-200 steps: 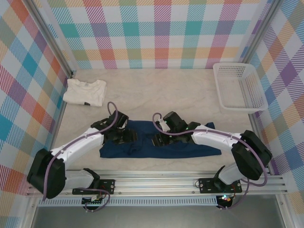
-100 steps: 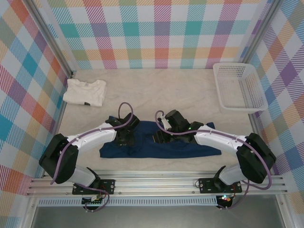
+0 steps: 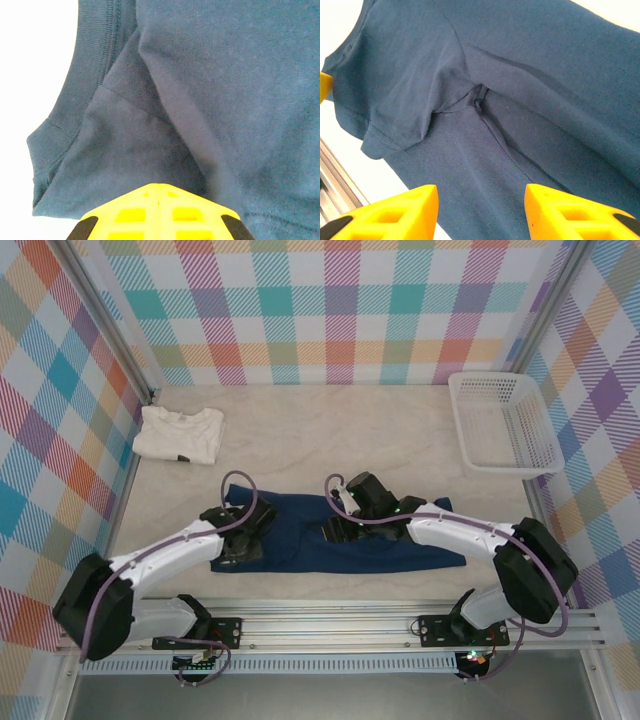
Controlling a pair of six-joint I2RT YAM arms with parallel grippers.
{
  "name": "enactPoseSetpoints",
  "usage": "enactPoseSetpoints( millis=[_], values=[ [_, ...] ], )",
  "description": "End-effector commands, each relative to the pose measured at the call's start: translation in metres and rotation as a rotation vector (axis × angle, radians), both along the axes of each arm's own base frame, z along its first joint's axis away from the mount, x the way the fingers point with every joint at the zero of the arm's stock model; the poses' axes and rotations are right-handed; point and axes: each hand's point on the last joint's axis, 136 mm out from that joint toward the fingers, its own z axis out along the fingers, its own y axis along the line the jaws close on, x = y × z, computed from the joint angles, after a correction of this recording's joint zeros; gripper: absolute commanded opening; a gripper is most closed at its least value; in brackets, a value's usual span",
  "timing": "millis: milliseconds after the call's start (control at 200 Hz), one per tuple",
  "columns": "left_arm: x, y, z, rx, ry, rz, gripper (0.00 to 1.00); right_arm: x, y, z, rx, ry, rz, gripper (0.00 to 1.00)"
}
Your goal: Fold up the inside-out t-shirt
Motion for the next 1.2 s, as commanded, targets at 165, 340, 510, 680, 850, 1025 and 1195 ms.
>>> enactPoseSetpoints(
  millis=[165, 340, 510, 680, 850, 1025, 1195],
  values=[
    [0.000, -0.012, 0.014, -0.185, -0.100, 0.038, 0.32, 0.001, 0.016, 0.007, 0.052, 0.007, 0.055, 0.49],
    [-0.001, -0.002, 0.001, -0.151, -0.045, 0.066, 0.46, -0.009, 0.031, 0.013, 0.125, 0.057, 0.103, 0.49],
    [0.002, -0.013, -0.011, -0.252, -0.020, 0.064, 0.46, -0.024, 0.062, 0.009, 0.179, 0.163, 0.158, 0.50],
    [0.003, -0.015, -0.023, -0.299, -0.001, 0.074, 0.35, -0.044, 0.093, -0.005, 0.180, 0.259, 0.230, 0.49],
    [0.002, -0.014, -0.031, -0.316, 0.007, 0.077, 0.20, -0.055, 0.103, -0.025, 0.128, 0.301, 0.241, 0.50],
    [0.000, -0.013, -0.026, -0.321, 0.006, 0.073, 0.04, -0.053, 0.112, -0.038, 0.088, 0.322, 0.228, 0.50],
    [-0.004, -0.013, -0.017, -0.347, -0.005, 0.079, 0.01, -0.049, 0.119, -0.043, 0.077, 0.330, 0.217, 0.50]
  ],
)
